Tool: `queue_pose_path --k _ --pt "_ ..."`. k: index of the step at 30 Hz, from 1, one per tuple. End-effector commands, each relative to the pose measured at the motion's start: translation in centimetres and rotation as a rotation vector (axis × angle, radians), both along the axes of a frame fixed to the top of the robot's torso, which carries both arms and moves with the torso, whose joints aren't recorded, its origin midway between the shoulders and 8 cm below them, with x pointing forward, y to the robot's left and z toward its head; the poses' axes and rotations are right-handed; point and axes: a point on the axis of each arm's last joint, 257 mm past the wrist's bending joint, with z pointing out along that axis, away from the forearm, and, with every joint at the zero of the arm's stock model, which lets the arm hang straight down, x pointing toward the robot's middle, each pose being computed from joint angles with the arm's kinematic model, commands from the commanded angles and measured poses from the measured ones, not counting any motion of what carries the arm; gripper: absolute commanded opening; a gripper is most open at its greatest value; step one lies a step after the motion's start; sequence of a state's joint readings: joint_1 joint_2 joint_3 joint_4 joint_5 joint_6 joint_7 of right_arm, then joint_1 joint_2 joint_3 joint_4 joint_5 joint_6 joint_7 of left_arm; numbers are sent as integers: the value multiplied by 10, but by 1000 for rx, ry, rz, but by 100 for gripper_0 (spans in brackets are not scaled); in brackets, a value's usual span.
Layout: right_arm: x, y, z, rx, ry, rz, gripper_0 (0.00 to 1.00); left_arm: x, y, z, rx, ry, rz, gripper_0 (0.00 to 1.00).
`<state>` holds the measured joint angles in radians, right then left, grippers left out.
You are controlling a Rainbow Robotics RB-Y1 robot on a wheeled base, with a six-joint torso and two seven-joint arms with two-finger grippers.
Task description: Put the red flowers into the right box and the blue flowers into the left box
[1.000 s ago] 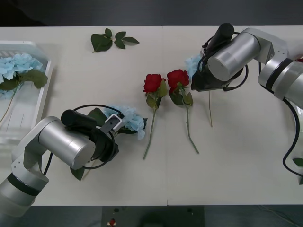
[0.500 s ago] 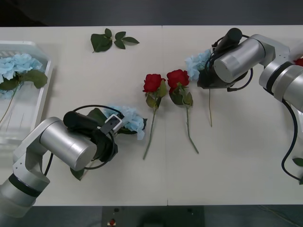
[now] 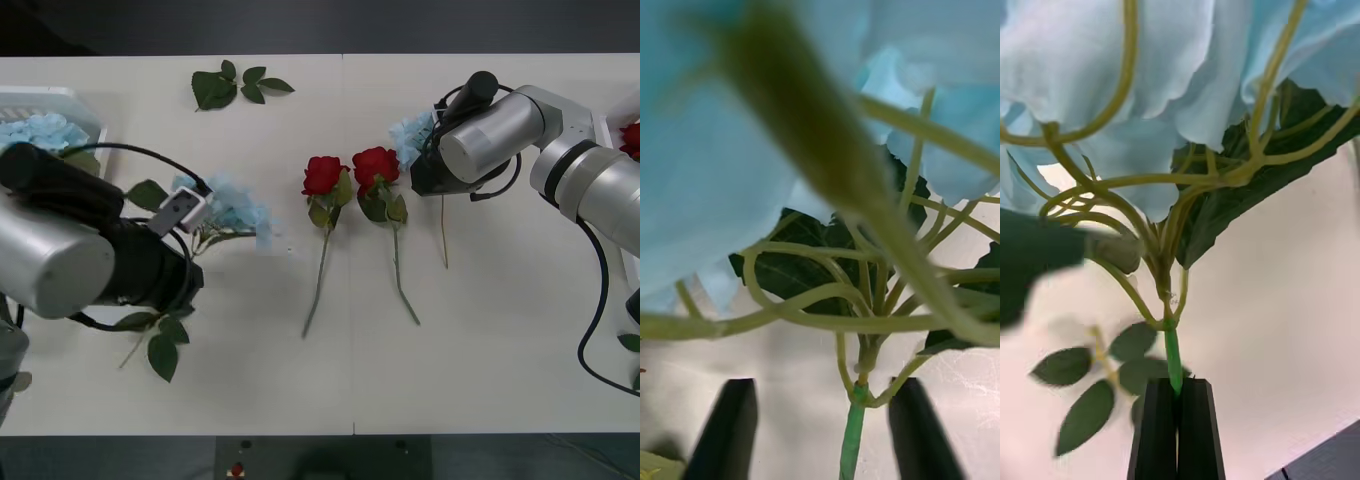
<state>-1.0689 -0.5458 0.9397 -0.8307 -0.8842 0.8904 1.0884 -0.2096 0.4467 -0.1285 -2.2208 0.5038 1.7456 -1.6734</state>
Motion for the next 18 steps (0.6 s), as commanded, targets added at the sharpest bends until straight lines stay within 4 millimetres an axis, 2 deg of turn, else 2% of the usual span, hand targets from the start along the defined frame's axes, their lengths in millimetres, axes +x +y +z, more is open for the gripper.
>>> queue_pose_path --k 1,2,4,5,7,8,10,11,13,14,16,17,18 --pt "12 10 21 -9 -37 51 2 12 27 80 -63 -173 101 0" --pt "12 10 21 -11 -38 51 0 13 34 89 -66 -196 118 0" --pt "12 8 22 -14 -38 54 0 20 63 121 -80 -294 192 0" --pt "13 7 22 -16 -38 54 0 22 71 129 -85 -316 212 0" --pt "13 4 23 -14 -38 55 0 32 108 159 -95 -419 297 0" --pt "13 2 24 -12 -38 54 0 34 117 164 -92 -439 318 0" --pt "14 -2 29 8 -38 59 0 40 153 185 -75 -516 394 0" --pt "15 -4 32 13 -39 64 0 42 162 190 -66 -532 413 0" --pt "19 -11 45 42 -47 90 0 49 195 204 -29 -575 479 0" --pt "20 -14 50 50 -51 99 0 51 204 207 -16 -583 497 0" --pt "21 -17 67 84 -64 152 0 60 237 217 29 -611 557 0" --pt "21 -17 72 99 -69 168 0 63 244 219 35 -619 567 0" --pt "21 -17 82 126 -79 193 0 69 258 222 45 -635 590 0"
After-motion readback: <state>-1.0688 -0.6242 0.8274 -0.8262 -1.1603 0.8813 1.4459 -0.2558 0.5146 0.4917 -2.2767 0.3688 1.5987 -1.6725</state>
